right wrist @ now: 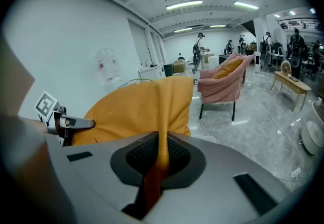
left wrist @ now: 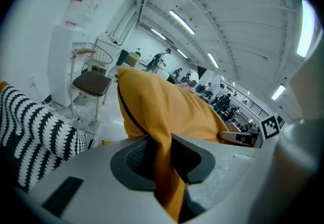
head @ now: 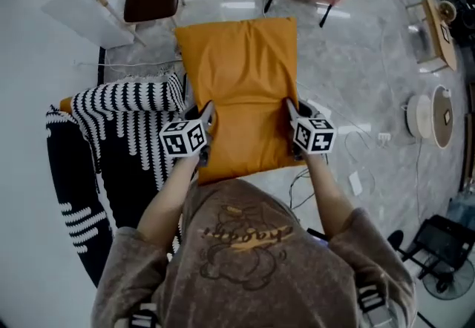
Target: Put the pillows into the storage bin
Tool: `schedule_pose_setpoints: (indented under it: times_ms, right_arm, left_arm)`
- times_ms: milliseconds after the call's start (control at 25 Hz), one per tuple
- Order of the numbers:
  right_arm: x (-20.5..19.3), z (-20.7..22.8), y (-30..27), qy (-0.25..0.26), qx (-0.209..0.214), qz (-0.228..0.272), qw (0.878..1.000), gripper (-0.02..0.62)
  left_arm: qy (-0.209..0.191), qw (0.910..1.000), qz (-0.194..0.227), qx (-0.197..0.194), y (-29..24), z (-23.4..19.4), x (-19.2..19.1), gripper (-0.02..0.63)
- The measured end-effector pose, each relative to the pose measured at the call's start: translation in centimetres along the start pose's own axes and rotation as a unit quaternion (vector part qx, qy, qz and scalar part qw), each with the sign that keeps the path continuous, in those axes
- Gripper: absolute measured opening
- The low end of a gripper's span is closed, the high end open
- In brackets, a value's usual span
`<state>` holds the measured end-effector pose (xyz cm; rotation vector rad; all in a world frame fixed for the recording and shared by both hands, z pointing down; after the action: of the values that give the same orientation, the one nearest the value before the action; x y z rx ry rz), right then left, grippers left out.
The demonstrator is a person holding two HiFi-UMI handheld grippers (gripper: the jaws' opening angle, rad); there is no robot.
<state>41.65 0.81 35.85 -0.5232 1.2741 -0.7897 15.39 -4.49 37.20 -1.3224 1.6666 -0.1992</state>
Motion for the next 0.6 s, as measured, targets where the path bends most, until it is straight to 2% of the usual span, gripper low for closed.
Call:
schedule_pose_setpoints:
  times_ms: [280, 600]
  right_arm:
    - [4.4, 3.9, -9.0, -0.019, -0.008, -0.033, 0.999, 0.017]
    - [4.5, 8.3, -19.6, -0.021, 0.013, -0.069, 0.997, 0.020]
  left_arm:
    - [0.022, 0.9989, -0.041, 0.006, -8.2, -5.0, 5.0, 0.078]
    - [0.055, 0.9961, -0.060, 0.034, -16.7, -10.6, 5.3, 0.083]
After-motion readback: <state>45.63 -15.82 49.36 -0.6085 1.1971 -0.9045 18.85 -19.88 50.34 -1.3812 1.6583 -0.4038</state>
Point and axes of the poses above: the fingertips, and each gripper's own axes: y backward along the fingers, z to its right, x out of its top, the point moved 2 cm from there along y, backward along the fingers, and after that the axes turned 10 degrees about -z, right-handed, at the moved point
